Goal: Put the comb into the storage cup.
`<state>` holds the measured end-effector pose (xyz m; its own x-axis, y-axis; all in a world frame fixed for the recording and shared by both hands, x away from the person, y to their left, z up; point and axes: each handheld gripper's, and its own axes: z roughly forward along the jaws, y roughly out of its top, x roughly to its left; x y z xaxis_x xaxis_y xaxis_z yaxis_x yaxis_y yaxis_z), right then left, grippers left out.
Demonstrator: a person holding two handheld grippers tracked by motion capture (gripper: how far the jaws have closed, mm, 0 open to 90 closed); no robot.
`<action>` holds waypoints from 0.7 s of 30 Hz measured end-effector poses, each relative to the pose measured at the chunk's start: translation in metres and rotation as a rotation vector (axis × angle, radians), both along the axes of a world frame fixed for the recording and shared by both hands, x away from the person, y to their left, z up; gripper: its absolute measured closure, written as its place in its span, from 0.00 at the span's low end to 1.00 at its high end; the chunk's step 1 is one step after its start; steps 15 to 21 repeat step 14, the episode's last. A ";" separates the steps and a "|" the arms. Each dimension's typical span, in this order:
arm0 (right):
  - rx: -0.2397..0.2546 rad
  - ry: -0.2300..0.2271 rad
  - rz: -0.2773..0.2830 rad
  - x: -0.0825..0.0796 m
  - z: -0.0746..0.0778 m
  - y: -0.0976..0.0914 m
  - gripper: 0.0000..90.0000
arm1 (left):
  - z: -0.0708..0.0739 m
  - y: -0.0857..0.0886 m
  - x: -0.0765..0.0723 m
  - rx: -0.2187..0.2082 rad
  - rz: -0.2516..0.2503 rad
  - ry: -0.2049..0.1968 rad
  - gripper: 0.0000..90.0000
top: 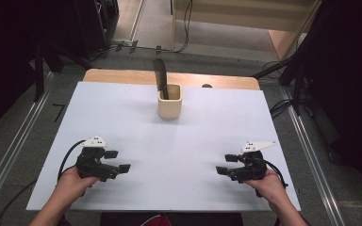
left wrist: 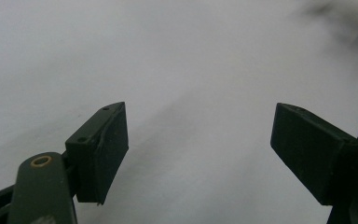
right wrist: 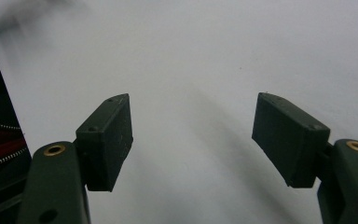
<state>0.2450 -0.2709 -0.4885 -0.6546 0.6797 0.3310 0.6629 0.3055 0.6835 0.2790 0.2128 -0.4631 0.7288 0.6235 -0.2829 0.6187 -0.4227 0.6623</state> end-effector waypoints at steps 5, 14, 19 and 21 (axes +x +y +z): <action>0.001 -0.002 -0.003 0.000 0.000 0.000 0.30 | -0.001 -0.001 0.000 0.002 -0.003 0.000 0.22; -0.010 -0.008 -0.031 0.001 -0.001 -0.001 0.25 | 0.000 0.001 0.000 -0.005 0.002 0.000 0.22; -0.010 -0.008 -0.031 0.001 -0.001 -0.001 0.25 | 0.000 0.001 0.000 -0.005 0.002 0.000 0.22; -0.010 -0.008 -0.031 0.001 -0.001 -0.001 0.25 | 0.000 0.001 0.000 -0.005 0.002 0.000 0.22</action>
